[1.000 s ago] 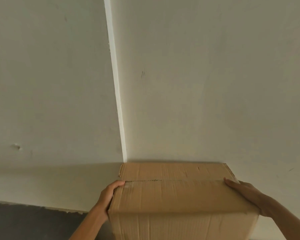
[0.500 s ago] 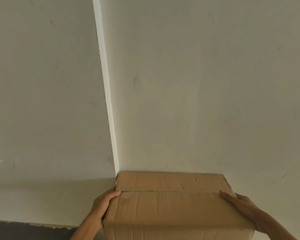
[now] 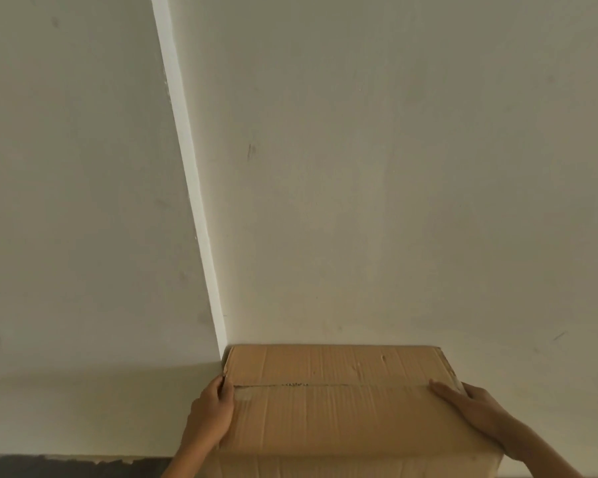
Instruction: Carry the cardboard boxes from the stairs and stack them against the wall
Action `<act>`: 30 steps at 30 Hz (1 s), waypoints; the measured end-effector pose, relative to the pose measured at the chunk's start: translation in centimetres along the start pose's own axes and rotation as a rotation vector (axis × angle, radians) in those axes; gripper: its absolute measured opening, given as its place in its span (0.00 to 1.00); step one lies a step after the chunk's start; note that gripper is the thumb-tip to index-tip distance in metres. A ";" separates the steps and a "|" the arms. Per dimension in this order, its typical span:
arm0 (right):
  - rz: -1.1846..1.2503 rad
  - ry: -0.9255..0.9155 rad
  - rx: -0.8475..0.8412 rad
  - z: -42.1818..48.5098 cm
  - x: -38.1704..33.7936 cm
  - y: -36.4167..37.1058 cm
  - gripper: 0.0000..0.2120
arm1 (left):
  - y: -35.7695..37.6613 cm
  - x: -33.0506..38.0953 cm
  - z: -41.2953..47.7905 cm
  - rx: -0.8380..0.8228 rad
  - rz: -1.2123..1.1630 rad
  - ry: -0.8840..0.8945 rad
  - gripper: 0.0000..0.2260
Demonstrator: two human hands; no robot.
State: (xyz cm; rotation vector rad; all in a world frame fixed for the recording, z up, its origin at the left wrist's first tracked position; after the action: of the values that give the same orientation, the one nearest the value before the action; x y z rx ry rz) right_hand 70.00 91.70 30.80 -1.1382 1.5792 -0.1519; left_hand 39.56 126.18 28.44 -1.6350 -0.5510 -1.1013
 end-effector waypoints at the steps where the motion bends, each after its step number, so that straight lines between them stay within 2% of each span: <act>1: -0.035 -0.014 0.026 0.0 -0.1 -0.1 0.43 | 0.1 0.0 -0.1 0.012 0.104 0.017 0.20; 3: -0.126 -0.057 0.065 0.9 0.1 0.0 0.55 | 0.1 -0.1 0.0 0.023 0.192 0.030 0.21; 6: -0.266 -0.086 0.100 1.7 0.2 -0.2 0.59 | 0.0 0.0 0.1 0.042 0.183 0.046 0.21; 9: -0.405 -0.098 0.151 1.1 -0.2 -0.5 0.50 | -0.6 1.0 -0.7 0.130 0.166 0.161 0.17; 12: -0.564 -0.078 0.243 0.7 -0.6 -0.3 0.35 | -1.1 3.0 -2.1 0.231 0.184 0.432 0.07; 14: -0.659 -0.110 0.291 0.5 -1.1 0.2 0.31 | -0.9 3.7 -2.7 0.210 0.247 0.541 0.03; 18: -0.802 -0.225 0.414 0.0 -1.9 1.1 0.25 | -0.8 4.0 -2.9 0.166 0.362 0.609 0.04; 19: -0.832 -0.247 0.421 0.1 -1.9 1.2 0.23 | -0.8 4.0 -3.0 0.156 0.403 0.621 0.07; 22: -0.753 -0.295 0.382 0.1 -1.7 1.3 0.20 | -0.5 3.8 -4.0 0.098 0.479 0.535 0.28; 26: -0.537 -0.306 0.248 0.4 -0.6 1.7 0.25 | 0.4 1.7 -6.1 -0.084 0.549 0.363 0.46; 28: -0.497 -0.313 0.216 0.2 -0.4 1.7 0.27 | 0.6 1.0 -6.7 -0.124 0.557 0.309 0.51; 30: -0.514 -0.316 0.239 -0.2 -0.3 1.4 0.28 | 0.5 0.8 -7.3 -0.120 0.555 0.283 0.52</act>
State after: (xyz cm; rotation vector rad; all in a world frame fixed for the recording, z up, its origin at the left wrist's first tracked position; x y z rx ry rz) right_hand 69.01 92.64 30.19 -1.2850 0.9414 -0.4638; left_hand 37.53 119.16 29.09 -1.5632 0.1550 -0.9301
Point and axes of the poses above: each hand's wrist, its own z-axis towards the middle knuckle, its own y-axis out of the palm, x = y × z, the point moved 6 cm from there along z, towards the middle knuckle, and after that the axes turned 11 degrees about -z, right-handed, at the moved point
